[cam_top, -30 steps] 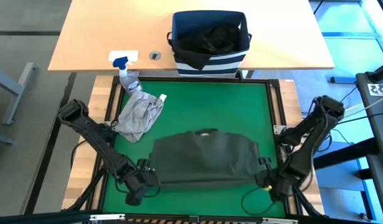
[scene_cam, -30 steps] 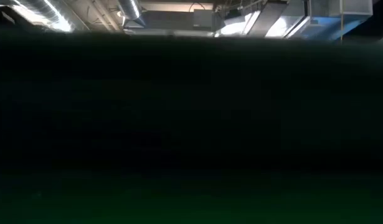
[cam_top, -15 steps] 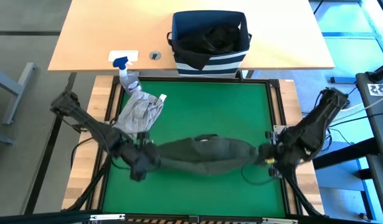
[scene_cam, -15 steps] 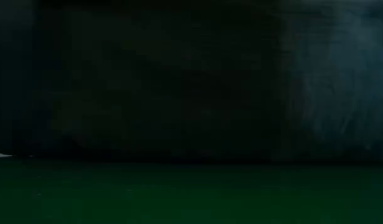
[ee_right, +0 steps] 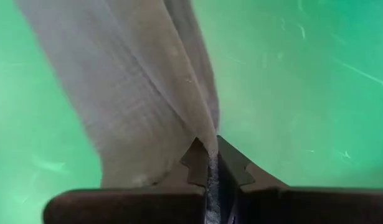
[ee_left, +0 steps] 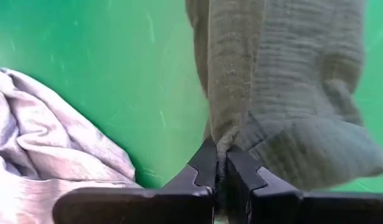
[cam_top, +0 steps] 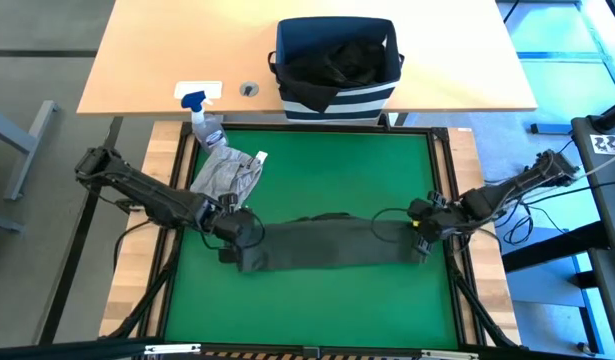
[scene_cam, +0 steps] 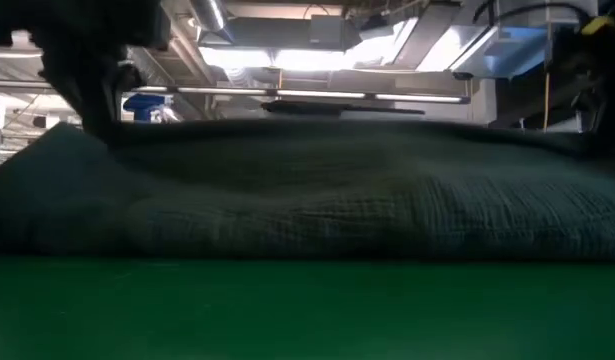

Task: Fold Laundry from Bin
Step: Fold the green shirt

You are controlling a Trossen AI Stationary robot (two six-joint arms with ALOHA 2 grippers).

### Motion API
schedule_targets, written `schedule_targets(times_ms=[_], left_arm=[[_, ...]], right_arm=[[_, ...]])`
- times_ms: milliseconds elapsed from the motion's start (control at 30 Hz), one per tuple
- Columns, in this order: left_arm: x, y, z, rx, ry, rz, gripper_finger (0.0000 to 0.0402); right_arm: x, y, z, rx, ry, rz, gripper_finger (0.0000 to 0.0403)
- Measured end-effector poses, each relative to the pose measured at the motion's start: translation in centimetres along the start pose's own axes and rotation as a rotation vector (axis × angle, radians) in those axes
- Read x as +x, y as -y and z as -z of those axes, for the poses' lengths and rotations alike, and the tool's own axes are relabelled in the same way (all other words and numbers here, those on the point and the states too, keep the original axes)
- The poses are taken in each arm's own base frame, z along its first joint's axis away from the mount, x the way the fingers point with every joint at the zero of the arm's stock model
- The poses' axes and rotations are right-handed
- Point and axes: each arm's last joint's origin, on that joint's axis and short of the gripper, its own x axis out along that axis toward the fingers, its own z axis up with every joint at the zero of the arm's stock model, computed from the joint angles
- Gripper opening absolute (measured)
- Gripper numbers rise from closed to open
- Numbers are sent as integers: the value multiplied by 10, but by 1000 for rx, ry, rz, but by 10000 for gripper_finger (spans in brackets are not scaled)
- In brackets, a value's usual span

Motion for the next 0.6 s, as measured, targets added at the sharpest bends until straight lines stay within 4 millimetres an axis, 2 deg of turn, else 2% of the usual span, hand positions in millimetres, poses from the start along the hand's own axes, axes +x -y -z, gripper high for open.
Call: schedule_targets(times_ms=[167,333,433,500,600], left_arm=[[10,-3,4,-13,3,-22,5],[11,-6,3,-18,28,-82,7],[11,-7,3,-9,46,-118,20],[11,-8,3,7,54,-140,39],[11,-9,2,9,61,-168,75]], right_arm=[[15,7,-3,48,22,68,5],[17,14,-8,93,54,134,5],[18,16,-10,117,60,147,8],[18,18,-11,132,64,157,21],[19,21,-13,155,67,182,64]])
